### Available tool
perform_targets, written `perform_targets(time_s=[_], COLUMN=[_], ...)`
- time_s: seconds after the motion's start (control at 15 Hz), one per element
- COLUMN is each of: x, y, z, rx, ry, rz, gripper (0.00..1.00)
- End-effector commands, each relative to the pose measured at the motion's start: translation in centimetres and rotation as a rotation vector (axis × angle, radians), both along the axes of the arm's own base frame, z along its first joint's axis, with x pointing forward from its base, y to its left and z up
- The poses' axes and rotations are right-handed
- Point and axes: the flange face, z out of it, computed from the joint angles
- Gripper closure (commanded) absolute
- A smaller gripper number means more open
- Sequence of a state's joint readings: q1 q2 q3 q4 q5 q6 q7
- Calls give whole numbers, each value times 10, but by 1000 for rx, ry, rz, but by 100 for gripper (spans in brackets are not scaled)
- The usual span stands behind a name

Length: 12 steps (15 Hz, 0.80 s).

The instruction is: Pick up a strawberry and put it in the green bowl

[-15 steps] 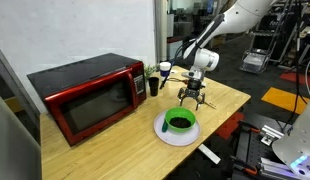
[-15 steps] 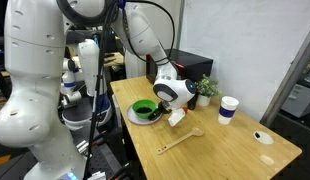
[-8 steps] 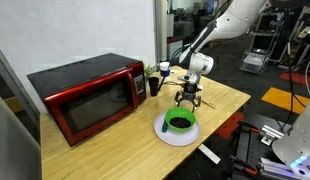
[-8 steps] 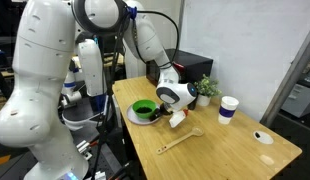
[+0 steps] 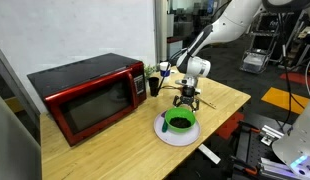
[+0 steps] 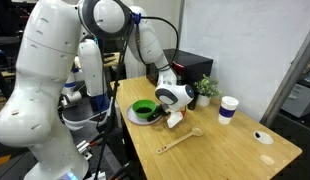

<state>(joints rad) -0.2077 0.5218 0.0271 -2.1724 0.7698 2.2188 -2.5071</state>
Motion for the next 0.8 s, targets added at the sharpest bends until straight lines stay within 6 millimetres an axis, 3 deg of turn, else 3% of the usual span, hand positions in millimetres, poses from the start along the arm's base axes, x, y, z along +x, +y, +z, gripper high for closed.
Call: perform_targets(time_s=[0.0,0.47,0.73], x=[5,3,-3], y=[0,1,3], z=[-4,6,16], rx=[8,3,-3], ry=[6,-17,-30], rz=[-1,0,5], gripper=[26,75,77])
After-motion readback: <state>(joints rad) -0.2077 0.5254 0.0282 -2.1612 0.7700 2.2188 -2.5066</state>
